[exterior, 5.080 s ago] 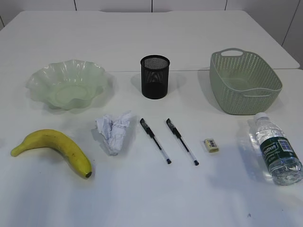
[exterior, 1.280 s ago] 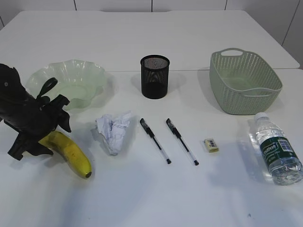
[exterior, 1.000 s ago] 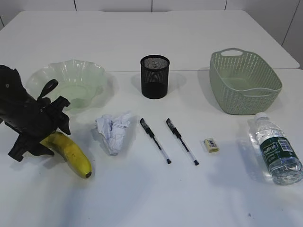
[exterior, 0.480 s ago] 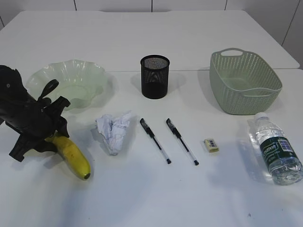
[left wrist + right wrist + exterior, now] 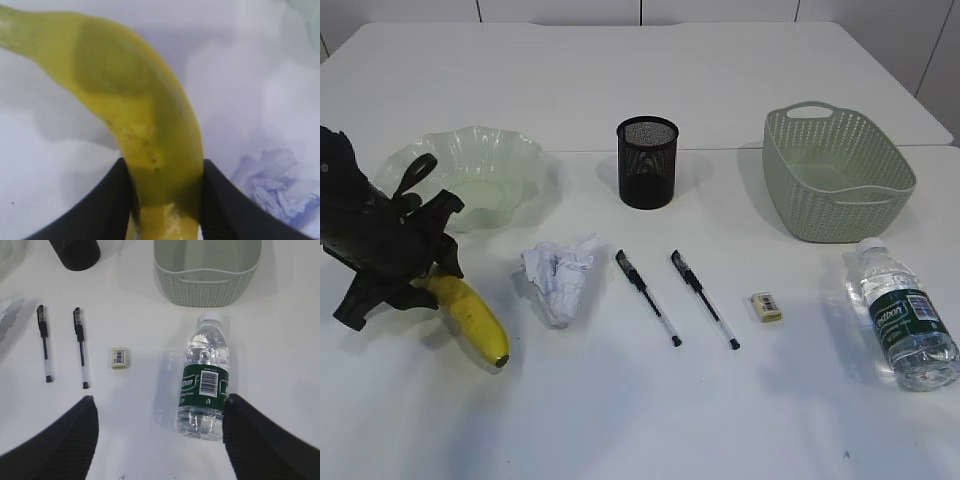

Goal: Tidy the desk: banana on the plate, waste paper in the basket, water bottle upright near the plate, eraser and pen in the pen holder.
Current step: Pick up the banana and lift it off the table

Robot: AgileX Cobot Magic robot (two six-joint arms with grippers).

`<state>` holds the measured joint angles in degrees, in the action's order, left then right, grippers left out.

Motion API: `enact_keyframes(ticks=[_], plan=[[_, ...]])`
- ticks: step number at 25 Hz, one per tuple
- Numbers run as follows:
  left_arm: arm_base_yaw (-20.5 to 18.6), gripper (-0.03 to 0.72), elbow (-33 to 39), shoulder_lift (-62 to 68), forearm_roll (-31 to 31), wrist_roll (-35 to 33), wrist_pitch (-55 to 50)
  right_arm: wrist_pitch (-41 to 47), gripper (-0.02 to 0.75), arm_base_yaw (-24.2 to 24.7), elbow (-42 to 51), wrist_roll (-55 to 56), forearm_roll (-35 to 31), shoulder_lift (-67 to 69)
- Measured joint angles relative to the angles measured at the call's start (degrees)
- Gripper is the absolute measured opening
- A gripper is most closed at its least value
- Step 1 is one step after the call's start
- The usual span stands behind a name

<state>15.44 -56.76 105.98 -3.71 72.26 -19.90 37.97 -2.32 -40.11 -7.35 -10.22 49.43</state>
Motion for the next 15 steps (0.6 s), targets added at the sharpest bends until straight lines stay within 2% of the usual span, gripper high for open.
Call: enact_keyframes(ticks=[15], plan=[[0.0, 0.270, 0.0, -11.3, 3.3, 0.0, -0.6, 0.0, 0.576, 0.0, 0.0, -0.1, 0.0, 0.0]])
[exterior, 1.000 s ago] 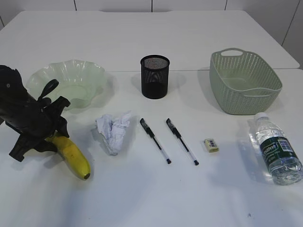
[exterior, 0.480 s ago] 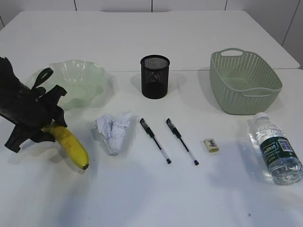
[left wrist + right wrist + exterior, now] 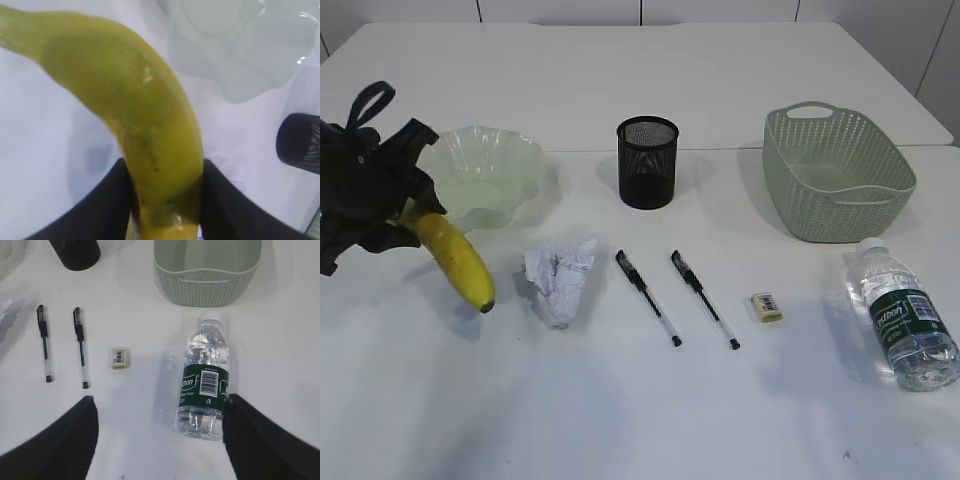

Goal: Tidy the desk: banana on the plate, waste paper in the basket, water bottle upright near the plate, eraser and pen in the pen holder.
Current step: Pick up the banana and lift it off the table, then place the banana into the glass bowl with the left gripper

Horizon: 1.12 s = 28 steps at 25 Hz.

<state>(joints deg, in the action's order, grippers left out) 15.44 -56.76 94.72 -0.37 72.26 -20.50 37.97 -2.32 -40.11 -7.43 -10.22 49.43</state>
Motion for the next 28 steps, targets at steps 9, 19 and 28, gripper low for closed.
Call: enact_keyframes(ticks=[9, 19, 28], plan=[[0.0, 0.270, 0.1, -5.1, 0.4, 0.0, 5.5, 0.1, 0.576, 0.0, 0.0, 0.0, 0.0, 0.0], [-0.8, 0.269, 0.0, -5.3, 0.4, 0.0, 23.7, 0.1, 0.576, 0.0, 0.0, 0.0, 0.0, 0.0], [-2.8, 0.269, -9.9, 4.2, 0.0, 0.0, 27.4, 1.0, 0.576, 0.0, 0.0, 0.0, 0.1, 0.0]])
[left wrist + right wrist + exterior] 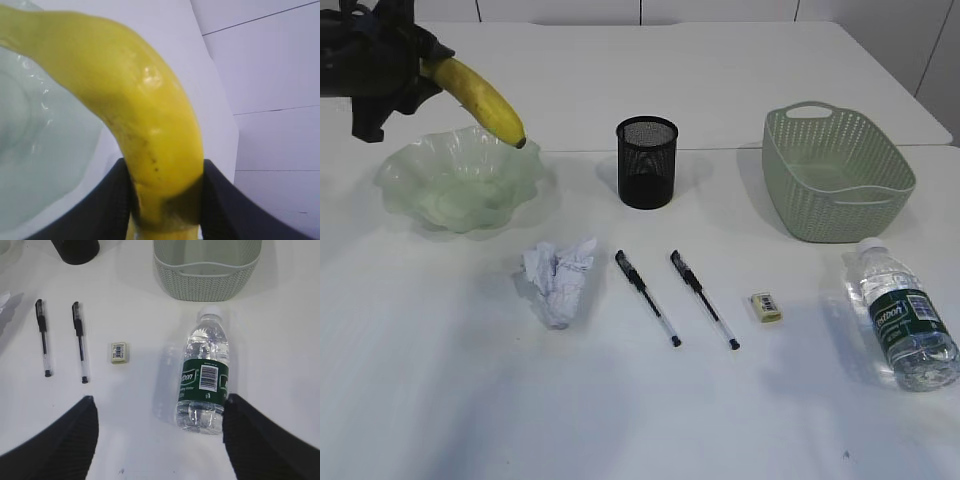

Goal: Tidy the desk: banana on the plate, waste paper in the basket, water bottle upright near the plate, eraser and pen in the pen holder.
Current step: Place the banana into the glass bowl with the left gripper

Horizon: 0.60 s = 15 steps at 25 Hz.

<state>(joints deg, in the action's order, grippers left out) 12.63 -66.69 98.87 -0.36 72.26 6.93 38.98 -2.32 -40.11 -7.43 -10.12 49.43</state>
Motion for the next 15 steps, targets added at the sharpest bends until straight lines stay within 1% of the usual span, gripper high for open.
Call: enact_keyframes(ticks=[6, 15], plan=[[-0.8, 0.269, -8.3, 6.9, 0.0, 0.0, -2.1, 0.2, 0.576, 0.0, 0.0, 0.0, 0.0, 0.0], [-3.7, 0.268, -21.1, 16.3, -0.1, 0.0, -14.1, 0.4, 0.575, 0.0, 0.0, 0.0, 0.0, 0.0]])
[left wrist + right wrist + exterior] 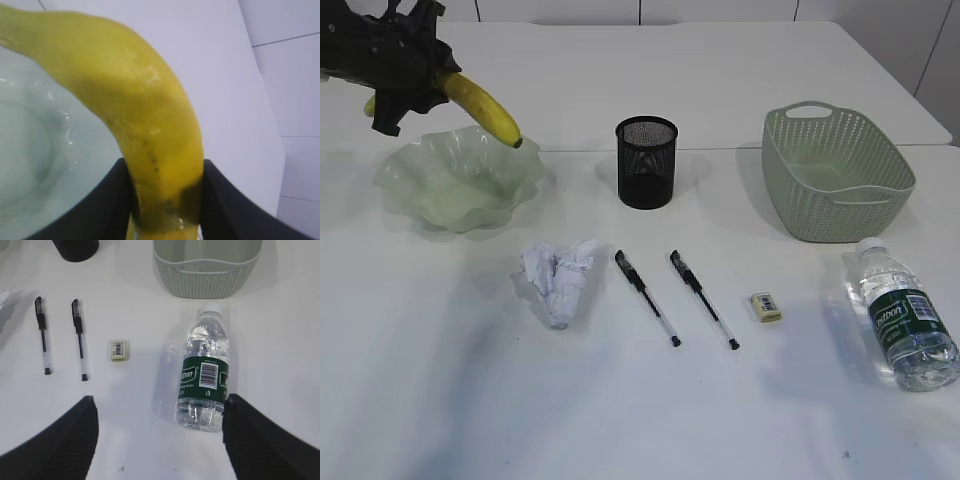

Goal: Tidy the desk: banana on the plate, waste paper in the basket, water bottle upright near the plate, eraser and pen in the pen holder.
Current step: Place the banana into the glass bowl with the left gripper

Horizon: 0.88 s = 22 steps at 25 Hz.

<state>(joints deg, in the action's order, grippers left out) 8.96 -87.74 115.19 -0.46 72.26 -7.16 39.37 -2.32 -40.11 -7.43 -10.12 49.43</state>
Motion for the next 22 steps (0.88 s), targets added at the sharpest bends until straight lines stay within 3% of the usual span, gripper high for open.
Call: enact_keyframes(ticks=[7, 13, 22], plan=[[-0.6, 0.268, -5.8, 5.8, -3.0, 0.0, -4.8, 0.1, 0.575, 0.0, 0.0, 0.0, 0.2, 0.0], [-0.6, 0.268, -5.9, 9.2, -8.3, 0.0, -5.8, 0.1, 0.575, 0.0, 0.0, 0.0, 0.5, 0.0], [-0.6, 0.268, -6.1, 10.4, -9.2, 0.0, -5.9, 0.3, 0.575, 0.0, 0.0, 0.0, 1.1, 0.0]])
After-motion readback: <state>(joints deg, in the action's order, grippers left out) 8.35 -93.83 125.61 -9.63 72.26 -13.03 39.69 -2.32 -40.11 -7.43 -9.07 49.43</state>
